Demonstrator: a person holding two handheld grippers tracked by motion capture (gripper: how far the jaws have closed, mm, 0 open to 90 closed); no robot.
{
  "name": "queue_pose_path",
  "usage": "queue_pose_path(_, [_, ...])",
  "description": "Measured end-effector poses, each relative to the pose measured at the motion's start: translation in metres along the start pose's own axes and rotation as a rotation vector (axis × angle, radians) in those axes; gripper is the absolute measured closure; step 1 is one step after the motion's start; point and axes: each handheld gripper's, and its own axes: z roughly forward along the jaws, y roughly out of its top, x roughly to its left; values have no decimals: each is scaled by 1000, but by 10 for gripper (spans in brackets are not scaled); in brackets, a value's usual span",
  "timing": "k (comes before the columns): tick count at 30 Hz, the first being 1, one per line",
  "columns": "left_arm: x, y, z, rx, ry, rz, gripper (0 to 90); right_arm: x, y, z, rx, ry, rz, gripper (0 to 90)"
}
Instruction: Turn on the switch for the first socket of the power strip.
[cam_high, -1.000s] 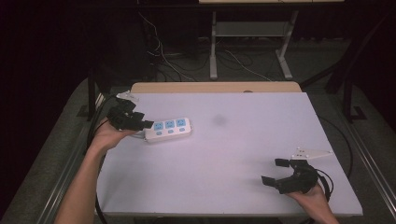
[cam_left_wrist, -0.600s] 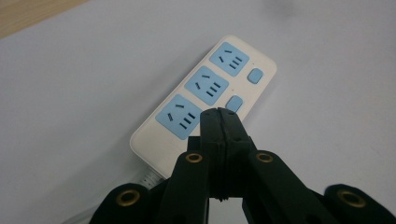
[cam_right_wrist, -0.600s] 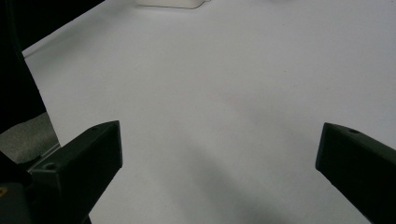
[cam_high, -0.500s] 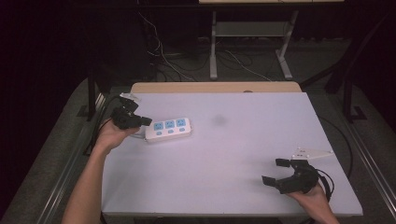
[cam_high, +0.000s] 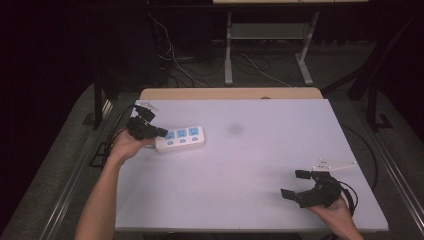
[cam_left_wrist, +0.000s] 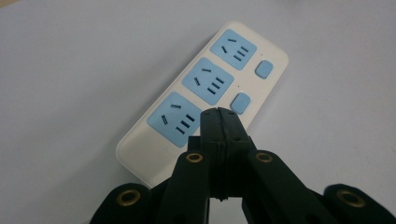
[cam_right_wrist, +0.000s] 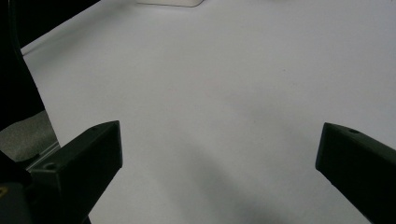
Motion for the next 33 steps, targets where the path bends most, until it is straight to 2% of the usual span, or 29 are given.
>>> queue_pose_path(9, [4,-9,17,27,-16,-21,890,0,0,0,4,1,-1,2])
queue_pose_path(15, [5,-9,20,19,-21,-29,891,0,0,1,6,1,0,2])
queue_pose_path(24, [2,-11,30,48,-25,-17,891,-1,-1,0,7,-3,1,2])
queue_pose_path(26, [3,-12,31,33,-30,-28,891,-1,-1,0,7,-3,5,2])
queue_pose_path(33, [2,-11,32,47,-27,-25,893,-4,-1,-2,6,-22,8,2])
